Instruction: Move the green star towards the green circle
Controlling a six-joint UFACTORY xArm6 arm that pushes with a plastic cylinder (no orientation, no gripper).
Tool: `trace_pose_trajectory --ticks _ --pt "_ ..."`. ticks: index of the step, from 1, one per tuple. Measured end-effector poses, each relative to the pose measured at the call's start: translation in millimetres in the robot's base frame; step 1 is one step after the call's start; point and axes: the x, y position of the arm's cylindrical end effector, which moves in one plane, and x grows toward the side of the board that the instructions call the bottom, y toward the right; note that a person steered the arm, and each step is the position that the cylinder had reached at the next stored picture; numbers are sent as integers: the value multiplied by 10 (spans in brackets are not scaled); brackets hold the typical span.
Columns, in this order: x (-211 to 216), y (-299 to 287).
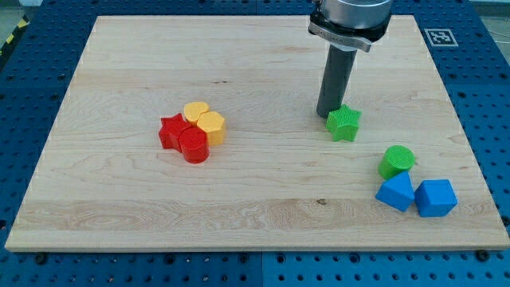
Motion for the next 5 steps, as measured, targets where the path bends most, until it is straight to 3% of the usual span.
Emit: trace_pose_trajectory --ticks 3,4,5 --pt "0 207" --pt "40 -8" --pt "257 -8"
